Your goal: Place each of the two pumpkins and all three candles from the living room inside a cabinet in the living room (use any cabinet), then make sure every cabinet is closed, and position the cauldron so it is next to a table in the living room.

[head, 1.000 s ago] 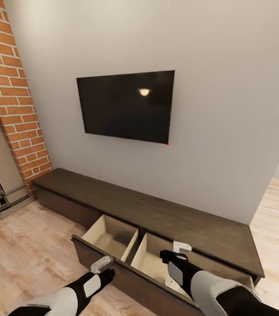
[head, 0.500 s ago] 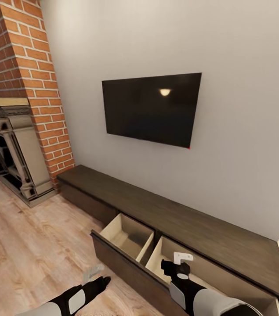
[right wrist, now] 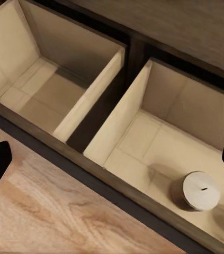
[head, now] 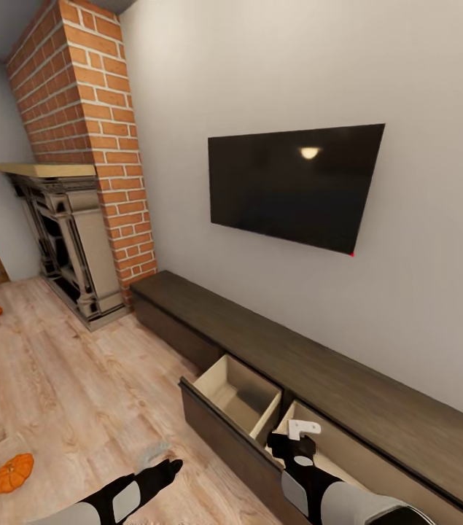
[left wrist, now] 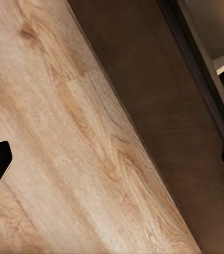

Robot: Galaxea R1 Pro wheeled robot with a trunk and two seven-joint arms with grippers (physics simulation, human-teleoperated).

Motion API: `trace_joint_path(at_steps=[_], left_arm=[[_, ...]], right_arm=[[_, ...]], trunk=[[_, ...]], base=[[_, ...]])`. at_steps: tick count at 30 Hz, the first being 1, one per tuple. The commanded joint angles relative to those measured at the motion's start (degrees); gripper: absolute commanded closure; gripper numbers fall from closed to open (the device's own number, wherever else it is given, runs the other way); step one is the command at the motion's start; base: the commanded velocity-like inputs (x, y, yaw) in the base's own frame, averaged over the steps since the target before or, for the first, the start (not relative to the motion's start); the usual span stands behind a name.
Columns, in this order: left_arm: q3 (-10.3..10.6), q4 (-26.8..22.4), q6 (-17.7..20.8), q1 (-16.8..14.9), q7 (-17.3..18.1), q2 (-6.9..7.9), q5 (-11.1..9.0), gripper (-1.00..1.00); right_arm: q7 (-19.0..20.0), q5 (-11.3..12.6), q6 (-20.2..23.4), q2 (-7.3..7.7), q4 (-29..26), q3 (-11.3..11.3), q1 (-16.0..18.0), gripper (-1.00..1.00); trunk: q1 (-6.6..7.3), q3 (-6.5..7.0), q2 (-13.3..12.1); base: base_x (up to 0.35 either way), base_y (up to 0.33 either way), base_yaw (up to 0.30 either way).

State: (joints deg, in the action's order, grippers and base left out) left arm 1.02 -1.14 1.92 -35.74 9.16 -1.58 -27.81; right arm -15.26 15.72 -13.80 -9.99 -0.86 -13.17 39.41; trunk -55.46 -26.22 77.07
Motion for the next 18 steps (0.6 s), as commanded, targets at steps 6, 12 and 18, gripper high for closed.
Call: trace_joint_path(at_steps=[6, 12, 18], left_arm=[[0.1, 0.0, 0.2, 0.0, 0.1, -0.06, -0.5, -1.00], [0.1, 0.0, 0.2, 0.0, 0.1, 0.05, -0.5, -1.00], [0.2, 0.0, 0.3, 0.0, 0.0, 0.10, -0.4, -1.00]], right_arm=[[-0.1, 0.5, -0.2, -0.01, 0.0, -0.5, 0.0, -1.00], [-0.1, -2.0, -0.2, -0.01, 0.8, -0.5, -0.6, -1.00], [-0.2, -3.5, -0.2, -0.01, 1.3, -0.5, -1.9, -1.00]], trunk=[[1.33, 0.85, -2.4], [2.64, 1.70, -4.8], [3.96, 2.53, -7.2]], base=[[0.000, 0.000, 0.280], [0.000, 0.000, 0.280], [0.000, 0.000, 0.279]])
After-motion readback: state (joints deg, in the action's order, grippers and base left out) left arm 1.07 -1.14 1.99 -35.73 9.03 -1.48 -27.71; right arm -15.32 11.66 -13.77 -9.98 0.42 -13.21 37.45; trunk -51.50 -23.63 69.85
